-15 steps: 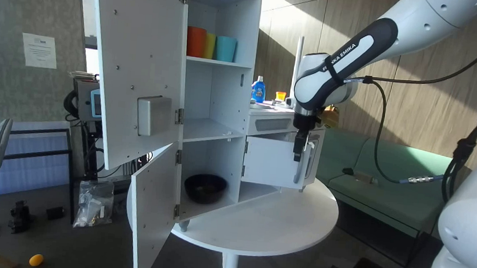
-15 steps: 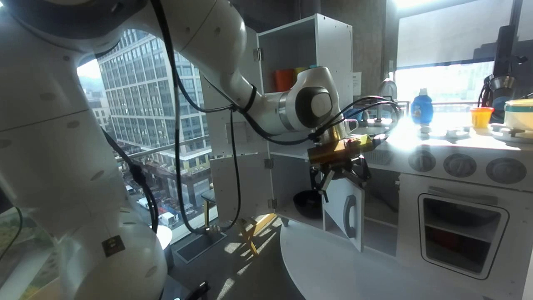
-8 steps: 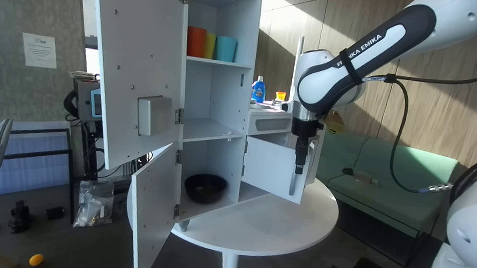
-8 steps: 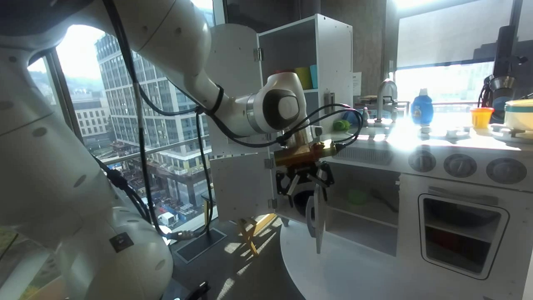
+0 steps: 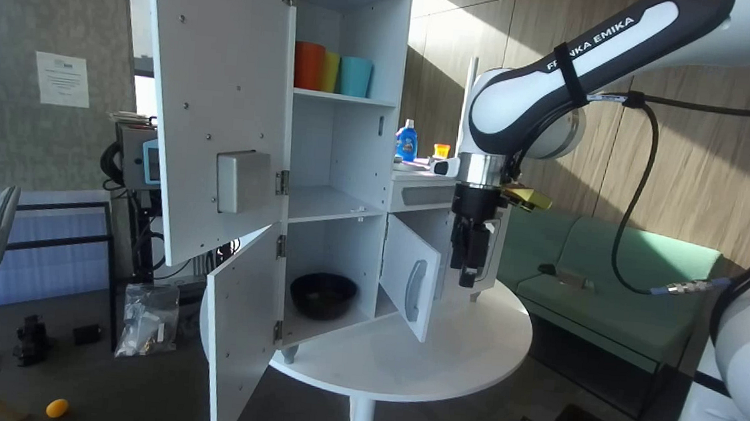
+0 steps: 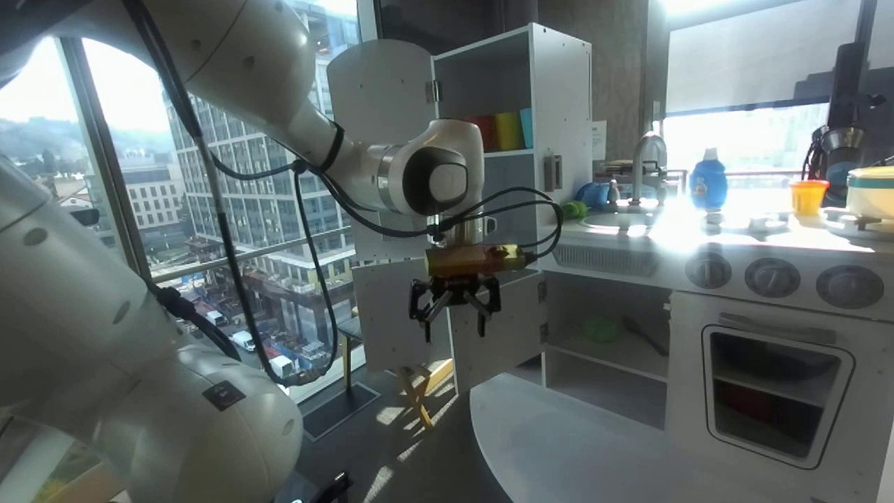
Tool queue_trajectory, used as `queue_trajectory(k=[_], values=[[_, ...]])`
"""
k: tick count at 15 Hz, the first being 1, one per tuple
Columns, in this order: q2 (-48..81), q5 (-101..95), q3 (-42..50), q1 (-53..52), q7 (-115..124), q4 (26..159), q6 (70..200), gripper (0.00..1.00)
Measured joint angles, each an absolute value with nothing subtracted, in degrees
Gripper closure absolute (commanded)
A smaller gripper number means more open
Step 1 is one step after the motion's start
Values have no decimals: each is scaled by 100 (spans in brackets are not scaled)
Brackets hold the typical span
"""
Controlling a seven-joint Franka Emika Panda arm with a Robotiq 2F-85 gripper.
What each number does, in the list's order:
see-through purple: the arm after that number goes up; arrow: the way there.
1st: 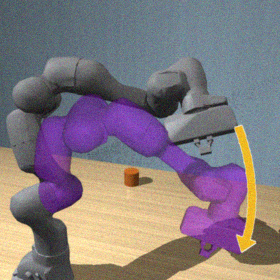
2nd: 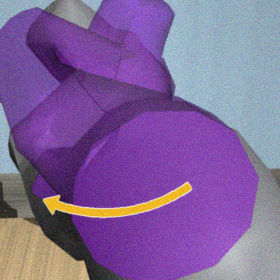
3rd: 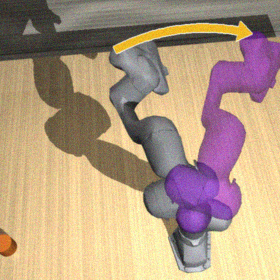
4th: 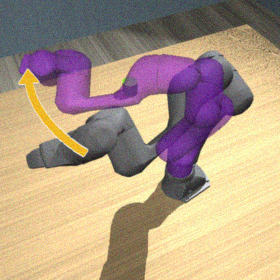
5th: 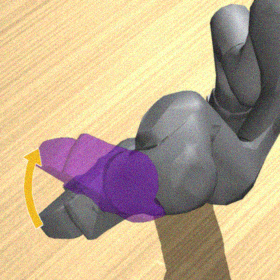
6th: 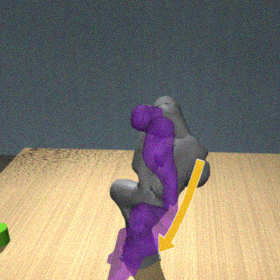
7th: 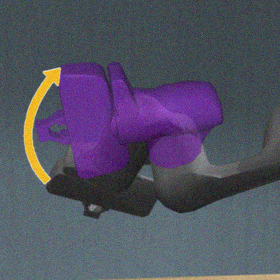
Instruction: Open the cabinet and oven doors.
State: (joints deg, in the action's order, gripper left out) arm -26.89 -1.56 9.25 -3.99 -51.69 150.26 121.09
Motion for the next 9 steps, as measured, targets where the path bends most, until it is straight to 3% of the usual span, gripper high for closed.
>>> queue_trajectory(k=[3, 9], values=[[-2824, 155, 1053, -390, -5379, 14819, 11369, 0], [-2393, 673, 1485, 36, -4837, 14093, 11683, 0]])
